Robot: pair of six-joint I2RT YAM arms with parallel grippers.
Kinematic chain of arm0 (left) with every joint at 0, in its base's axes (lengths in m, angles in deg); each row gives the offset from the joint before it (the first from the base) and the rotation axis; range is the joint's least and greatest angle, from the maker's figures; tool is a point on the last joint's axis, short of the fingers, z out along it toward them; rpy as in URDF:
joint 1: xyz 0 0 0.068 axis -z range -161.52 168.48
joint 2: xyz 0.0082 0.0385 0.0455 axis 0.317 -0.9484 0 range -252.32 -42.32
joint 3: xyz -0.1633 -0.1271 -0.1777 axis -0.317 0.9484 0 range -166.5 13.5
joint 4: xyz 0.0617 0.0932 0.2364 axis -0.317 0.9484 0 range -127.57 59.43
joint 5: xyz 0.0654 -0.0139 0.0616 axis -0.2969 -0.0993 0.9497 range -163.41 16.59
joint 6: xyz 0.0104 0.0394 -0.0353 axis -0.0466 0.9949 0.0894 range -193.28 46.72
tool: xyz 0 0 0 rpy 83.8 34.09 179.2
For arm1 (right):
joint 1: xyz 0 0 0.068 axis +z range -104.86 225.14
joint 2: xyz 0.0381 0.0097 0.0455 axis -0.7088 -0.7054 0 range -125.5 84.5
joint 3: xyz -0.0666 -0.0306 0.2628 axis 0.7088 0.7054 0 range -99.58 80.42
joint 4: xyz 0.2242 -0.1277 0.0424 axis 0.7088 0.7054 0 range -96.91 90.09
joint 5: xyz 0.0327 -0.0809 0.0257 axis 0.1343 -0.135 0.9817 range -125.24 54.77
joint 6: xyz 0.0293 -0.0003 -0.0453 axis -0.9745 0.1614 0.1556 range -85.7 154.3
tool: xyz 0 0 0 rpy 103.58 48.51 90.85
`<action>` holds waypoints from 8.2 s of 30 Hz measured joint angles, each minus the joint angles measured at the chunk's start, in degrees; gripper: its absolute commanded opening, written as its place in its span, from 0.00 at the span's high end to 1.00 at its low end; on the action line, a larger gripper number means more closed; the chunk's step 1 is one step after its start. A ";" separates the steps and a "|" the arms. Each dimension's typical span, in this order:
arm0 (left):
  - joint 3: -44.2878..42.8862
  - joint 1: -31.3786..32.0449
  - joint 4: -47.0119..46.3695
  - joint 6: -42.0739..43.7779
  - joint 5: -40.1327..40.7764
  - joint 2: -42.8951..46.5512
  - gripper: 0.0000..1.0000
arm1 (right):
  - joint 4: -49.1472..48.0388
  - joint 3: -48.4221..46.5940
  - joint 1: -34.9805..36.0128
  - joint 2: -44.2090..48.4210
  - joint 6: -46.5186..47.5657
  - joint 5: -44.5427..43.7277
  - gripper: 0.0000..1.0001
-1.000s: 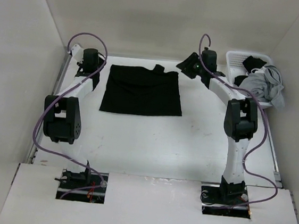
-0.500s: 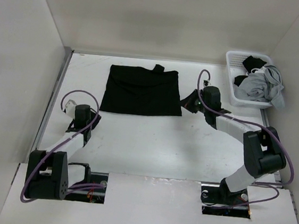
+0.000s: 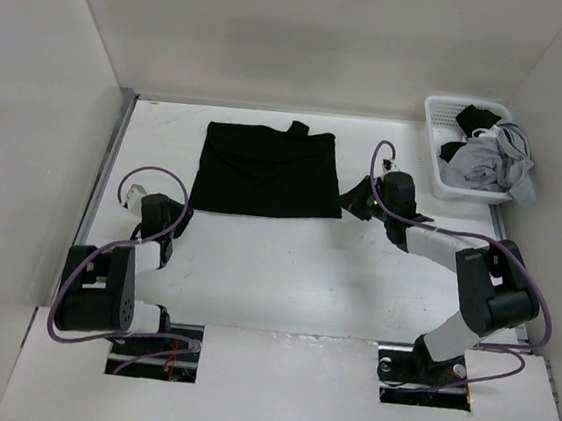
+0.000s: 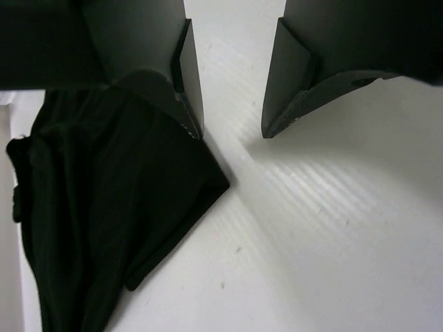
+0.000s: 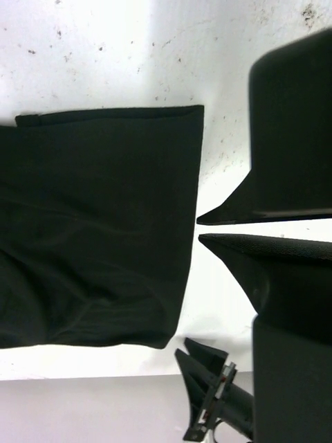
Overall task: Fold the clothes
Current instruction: Fold the tank top
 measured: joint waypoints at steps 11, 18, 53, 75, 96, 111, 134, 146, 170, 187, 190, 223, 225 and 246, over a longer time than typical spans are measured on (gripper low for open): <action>-3.96 -0.37 -6.73 -2.73 -0.68 -9.57 0.76 | -1.55 3.21 0.00 0.00 -0.46 0.00 0.80; -6.10 -0.48 -9.11 -3.89 -0.87 -13.84 0.91 | -2.08 3.85 0.00 0.00 -1.46 -1.53 0.60; -5.38 1.07 -8.48 -4.90 -0.70 -12.00 0.98 | 0.87 1.90 0.48 -8.46 -4.02 -9.79 0.78; -3.26 3.08 -7.26 -4.90 -1.79 -6.21 0.98 | 5.64 10.10 1.81 2.21 -5.16 -12.44 1.00; 4.83 2.27 -0.90 -2.60 -3.93 4.74 0.98 | 7.37 18.71 5.73 11.69 -6.21 -17.49 0.67; 4.87 0.57 -0.90 -1.95 -5.68 5.05 0.98 | 7.10 16.00 5.73 8.24 -6.51 -21.07 0.84; -20.74 3.41 25.44 -5.51 -8.57 44.00 1.00 | 39.52 -4.72 20.46 52.50 4.33 -35.34 1.00; -35.69 7.06 35.65 -2.47 -4.35 51.30 1.00 | 54.31 -25.90 39.98 57.68 9.77 -52.06 1.00; -36.11 7.74 12.31 -2.49 2.69 -16.81 1.00 | 22.82 -24.90 -6.54 -7.06 8.61 -11.02 1.00; -17.42 4.59 0.96 -4.22 -1.05 -7.28 0.99 | 14.40 -6.86 -7.78 2.84 6.49 -8.83 1.00; -12.46 3.76 0.46 -4.22 -2.05 -3.19 0.98 | 12.98 -2.64 -7.76 4.63 5.97 -8.85 1.00; 4.61 1.73 5.92 -0.66 -6.54 25.81 0.69 | 3.08 13.81 -4.52 4.83 -0.42 -7.67 0.53; 2.69 5.51 5.92 0.02 -4.79 25.03 0.69 | 1.46 13.03 -4.52 3.02 -1.62 -6.80 0.59; -2.78 33.53 -4.55 -0.20 2.08 7.52 0.67 | 17.03 9.94 -6.60 26.53 2.93 -18.01 0.99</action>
